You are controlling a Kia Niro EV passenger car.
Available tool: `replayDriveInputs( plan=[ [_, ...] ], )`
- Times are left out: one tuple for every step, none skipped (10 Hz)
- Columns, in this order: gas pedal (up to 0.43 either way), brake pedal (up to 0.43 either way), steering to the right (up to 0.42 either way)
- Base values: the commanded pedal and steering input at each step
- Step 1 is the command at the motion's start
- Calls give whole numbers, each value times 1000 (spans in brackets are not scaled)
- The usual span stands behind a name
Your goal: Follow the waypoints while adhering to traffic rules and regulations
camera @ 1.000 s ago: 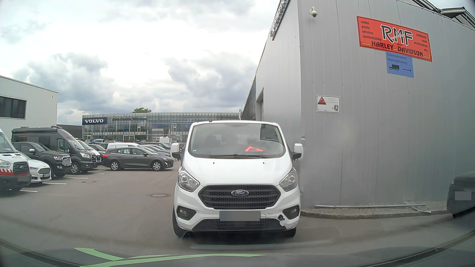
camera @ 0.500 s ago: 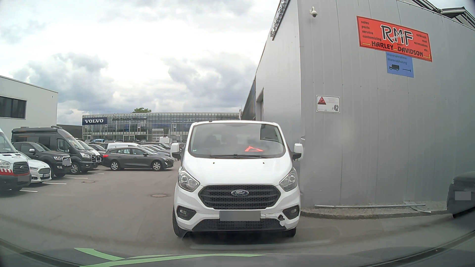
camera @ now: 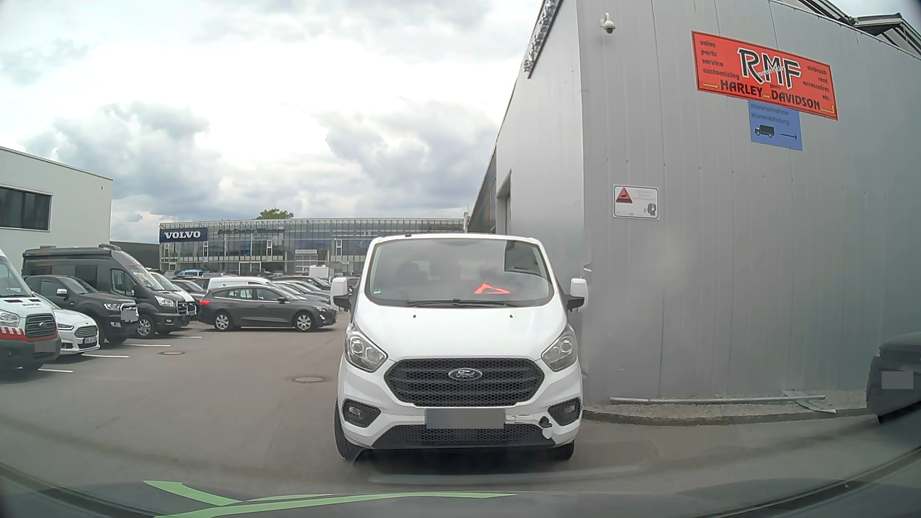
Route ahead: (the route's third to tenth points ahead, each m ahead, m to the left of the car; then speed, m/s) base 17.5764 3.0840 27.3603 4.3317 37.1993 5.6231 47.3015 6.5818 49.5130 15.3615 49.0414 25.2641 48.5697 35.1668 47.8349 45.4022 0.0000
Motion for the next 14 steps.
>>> replayDriveInputs(
  plan=[
    [0, 463, -462],
    [0, 463, -462],
    [0, 463, -463],
    [0, 463, -462],
    [0, 463, -463],
    [0, 463, -462],
    [0, 463, -462],
    [0, 463, -462],
    [0, 463, -462],
    [0, 463, -462],
    [0, 463, -463],
    [0, 463, -462],
    [0, 463, -462],
    [0, 463, -462]
  ],
)
